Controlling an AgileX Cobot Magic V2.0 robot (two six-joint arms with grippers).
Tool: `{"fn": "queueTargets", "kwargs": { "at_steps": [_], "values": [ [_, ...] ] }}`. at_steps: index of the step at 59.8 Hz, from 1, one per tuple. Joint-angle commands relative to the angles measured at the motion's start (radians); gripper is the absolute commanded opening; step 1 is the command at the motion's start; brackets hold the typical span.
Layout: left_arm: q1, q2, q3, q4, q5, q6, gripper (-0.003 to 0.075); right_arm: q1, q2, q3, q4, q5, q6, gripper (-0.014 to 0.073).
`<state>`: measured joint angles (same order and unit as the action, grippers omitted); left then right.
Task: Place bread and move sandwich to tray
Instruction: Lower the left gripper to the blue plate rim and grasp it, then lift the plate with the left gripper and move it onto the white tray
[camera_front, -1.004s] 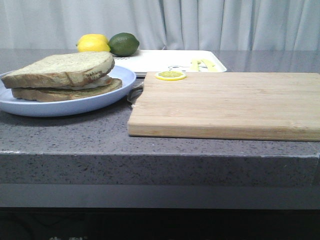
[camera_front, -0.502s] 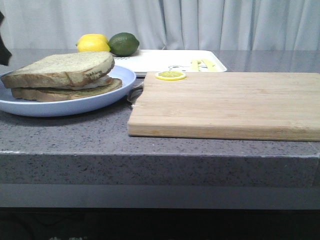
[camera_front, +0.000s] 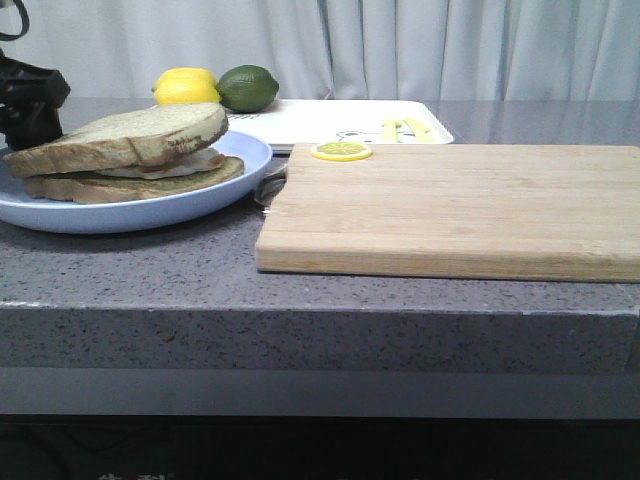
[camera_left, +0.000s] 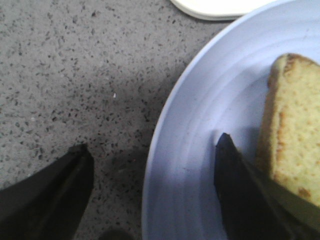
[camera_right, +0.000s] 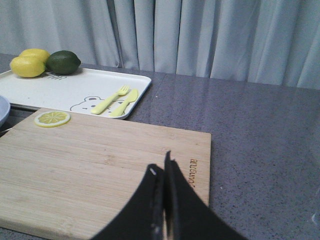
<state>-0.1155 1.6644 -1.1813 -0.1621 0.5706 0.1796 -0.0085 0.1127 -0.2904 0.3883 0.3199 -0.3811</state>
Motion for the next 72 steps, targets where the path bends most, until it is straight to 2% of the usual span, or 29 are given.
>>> {"fn": "queueTargets", "kwargs": {
  "at_steps": [1, 5, 9, 15, 20, 23, 35, 42, 57, 72],
  "values": [
    [-0.006, -0.030, -0.032, -0.014, -0.049, 0.004, 0.0494, -0.007, 0.012, -0.025, 0.001, -0.084, -0.006, -0.0078],
    [-0.006, -0.025, -0.032, -0.014, -0.047, 0.004, 0.0479, -0.007, 0.012, -0.025, 0.001, -0.084, -0.006, -0.0078],
    [-0.006, -0.023, -0.032, -0.014, -0.045, 0.004, 0.0422, -0.007, 0.012, -0.025, 0.001, -0.084, -0.006, -0.0078],
    [-0.006, -0.023, -0.032, -0.014, -0.047, 0.004, 0.0260, -0.007, 0.012, -0.025, 0.001, -0.084, -0.006, -0.0078],
    [-0.006, -0.023, -0.032, -0.014, -0.047, 0.004, 0.0071, -0.007, 0.012, -0.025, 0.001, -0.084, -0.006, -0.0078],
    [-0.006, -0.023, -0.032, -0.014, -0.047, 0.004, -0.0013, -0.007, 0.012, -0.025, 0.001, -0.084, -0.006, -0.0078],
    [0.019, -0.027, -0.039, -0.040, -0.027, 0.004, -0.0018, -0.007, 0.012, -0.025, 0.001, -0.084, -0.006, -0.0078],
    [0.066, -0.046, -0.071, -0.138, 0.039, 0.007, -0.0018, -0.007, 0.012, -0.025, 0.001, -0.084, -0.006, -0.0078],
    [0.167, -0.064, -0.196, -0.393, 0.243, 0.140, -0.0019, -0.007, 0.012, -0.025, 0.001, -0.084, -0.006, -0.0078],
    [0.196, -0.059, -0.316, -0.521, 0.346, 0.178, -0.0019, -0.007, 0.012, -0.025, 0.001, -0.084, -0.006, -0.0078]
  ]
}}
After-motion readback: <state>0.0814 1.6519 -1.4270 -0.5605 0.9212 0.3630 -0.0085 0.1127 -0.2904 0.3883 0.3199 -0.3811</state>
